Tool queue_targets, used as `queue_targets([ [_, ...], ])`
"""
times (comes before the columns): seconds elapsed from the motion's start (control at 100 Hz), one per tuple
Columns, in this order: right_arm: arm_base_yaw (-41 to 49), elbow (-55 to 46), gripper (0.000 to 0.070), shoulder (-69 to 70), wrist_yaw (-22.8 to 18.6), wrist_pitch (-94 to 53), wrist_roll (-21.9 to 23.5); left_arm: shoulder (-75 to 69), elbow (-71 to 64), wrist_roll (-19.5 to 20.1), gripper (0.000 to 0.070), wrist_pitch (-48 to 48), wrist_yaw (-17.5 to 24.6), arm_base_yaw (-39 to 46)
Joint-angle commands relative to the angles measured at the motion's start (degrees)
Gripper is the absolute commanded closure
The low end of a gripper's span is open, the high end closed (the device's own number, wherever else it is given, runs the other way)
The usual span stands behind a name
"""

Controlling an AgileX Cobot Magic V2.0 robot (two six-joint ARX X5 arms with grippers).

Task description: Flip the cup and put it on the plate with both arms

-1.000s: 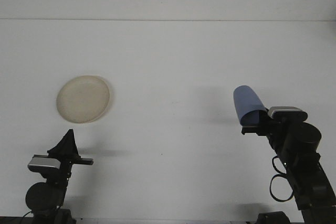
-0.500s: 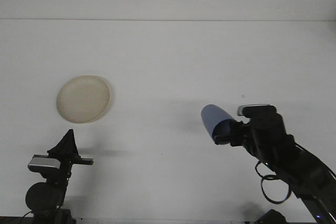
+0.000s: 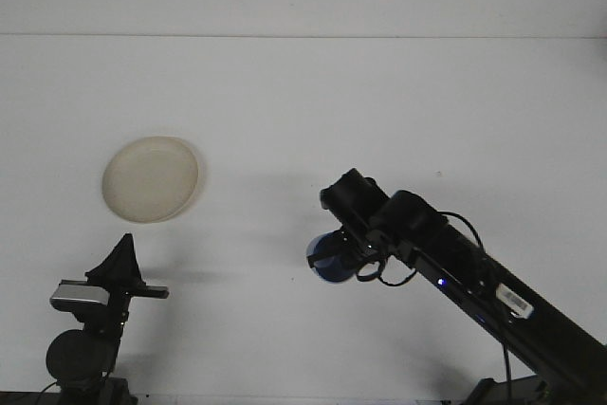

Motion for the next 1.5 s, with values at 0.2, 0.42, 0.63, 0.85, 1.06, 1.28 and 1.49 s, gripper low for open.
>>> queue_targets([
  [0.2, 2.97, 6.93, 0.0700, 9.90, -1.53, -4.76, -5.60, -0.11, -1.16, -0.35, 0.0689, 0.57, 0.07, 0.00],
  [0.42, 3.89, 6.93, 0.0700, 12.72, -2.78, -4.87, -7.32, -0.11, -1.14, -0.35, 0.0689, 0.55, 0.07, 0.00],
  [0.63, 3.89, 6.93, 0.0700, 14.93, -3.65, -4.92, -8.92, -0.11, -1.14, -0.35, 0.0689, 0.55, 0.07, 0.00],
  [0.85, 3.80, 6.93, 0.0700, 16.11, -3.65, -4.94, -10.19, -0.11, -1.14, -0.35, 0.0689, 0.57, 0.07, 0.00],
  [1.06, 3.65, 6.93, 0.0700, 17.97, -3.72, -4.96, -11.26, -0.11, -1.16, -0.37, 0.0689, 0.57, 0.07, 0.00],
  [1.28, 3.61, 6.93, 0.0689, 18.75, -3.82, -4.92, -11.67, -0.11, -1.14, -0.35, 0.0689, 0.55, 0.07, 0.00],
  [1.49, 2.95, 7.13, 0.0405, 18.53, -3.85, -4.92, -11.21, -0.11, -1.14, -0.35, 0.0689, 0.55, 0.07, 0.00],
])
